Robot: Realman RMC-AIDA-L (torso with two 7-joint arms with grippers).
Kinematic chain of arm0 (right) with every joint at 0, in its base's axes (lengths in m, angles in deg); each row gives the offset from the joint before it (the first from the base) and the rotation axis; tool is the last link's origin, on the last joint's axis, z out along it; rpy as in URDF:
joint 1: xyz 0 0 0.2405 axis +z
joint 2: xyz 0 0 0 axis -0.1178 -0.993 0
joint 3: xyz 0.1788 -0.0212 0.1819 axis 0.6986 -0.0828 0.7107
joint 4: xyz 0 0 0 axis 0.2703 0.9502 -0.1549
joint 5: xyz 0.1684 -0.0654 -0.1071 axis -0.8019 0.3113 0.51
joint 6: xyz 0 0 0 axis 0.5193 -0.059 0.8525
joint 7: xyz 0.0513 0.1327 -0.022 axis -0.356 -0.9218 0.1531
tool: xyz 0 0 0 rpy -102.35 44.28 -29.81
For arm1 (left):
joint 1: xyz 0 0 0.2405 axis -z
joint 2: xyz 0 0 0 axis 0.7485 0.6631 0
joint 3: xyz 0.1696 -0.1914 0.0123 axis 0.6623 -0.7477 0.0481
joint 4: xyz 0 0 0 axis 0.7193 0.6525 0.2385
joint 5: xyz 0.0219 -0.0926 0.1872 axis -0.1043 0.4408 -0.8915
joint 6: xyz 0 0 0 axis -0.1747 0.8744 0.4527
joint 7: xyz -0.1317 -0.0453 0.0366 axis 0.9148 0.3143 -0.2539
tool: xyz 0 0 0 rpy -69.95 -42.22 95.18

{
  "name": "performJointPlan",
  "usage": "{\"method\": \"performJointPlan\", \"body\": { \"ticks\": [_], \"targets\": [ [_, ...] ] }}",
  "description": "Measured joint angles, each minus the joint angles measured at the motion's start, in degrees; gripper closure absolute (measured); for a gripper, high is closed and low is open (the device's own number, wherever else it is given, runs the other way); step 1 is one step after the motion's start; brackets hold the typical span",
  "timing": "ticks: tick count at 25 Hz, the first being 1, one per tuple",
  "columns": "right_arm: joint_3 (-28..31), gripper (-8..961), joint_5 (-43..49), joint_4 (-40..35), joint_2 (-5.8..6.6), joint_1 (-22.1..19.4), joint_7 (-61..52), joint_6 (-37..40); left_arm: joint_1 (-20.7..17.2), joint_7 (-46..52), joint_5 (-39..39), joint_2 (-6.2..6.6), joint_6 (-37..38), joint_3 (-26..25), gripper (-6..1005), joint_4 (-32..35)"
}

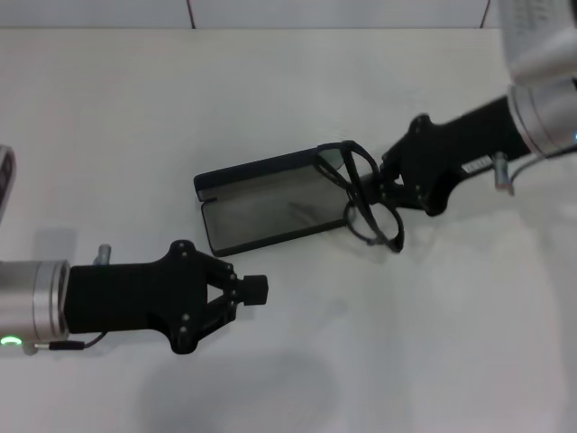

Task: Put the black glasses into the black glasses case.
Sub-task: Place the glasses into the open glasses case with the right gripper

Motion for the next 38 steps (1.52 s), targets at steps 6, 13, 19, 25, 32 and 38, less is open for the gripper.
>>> {"method": "performJointPlan", "body": {
  "ticks": [6,13,19,25,32,38],
  "targets": [
    [-4.3,861,6.35,-0.64,-0.19,6.95,-3.0,0.06,-1.05,-0.17,-0.63,-0.37,-1.58,0.04,998,-0.92],
    [-13.86,860,11.01,-3.53,-0.46,10.51,-6.77,-2.88,-2.04,0.02,-0.91,-0.46,-2.72,0.0,998,-1.03],
    [-21.64,859,13.75,-7.82,-0.69,10.61,-11.56,-6.41,-2.11,0.81,-2.26,-0.1,-3.83,-0.04,998,-1.5],
    [-28.28,858,19.06,-11.17,-0.7,10.68,-18.59,-10.32,-1.72,1.25,-2.26,0.03,-4.29,-0.02,998,-1.81],
    [-33.99,857,25.69,-13.71,-0.69,10.4,-26.18,-13.33,-1.67,3.94,-2.28,0.7,-5.51,-0.02,999,-1.82],
    [-38.21,856,29.15,-14.89,-0.7,10.71,-29.71,-15.11,-2.17,5.21,-2.92,2.15,-6.86,-0.07,999,-1.23]
  ]
}}
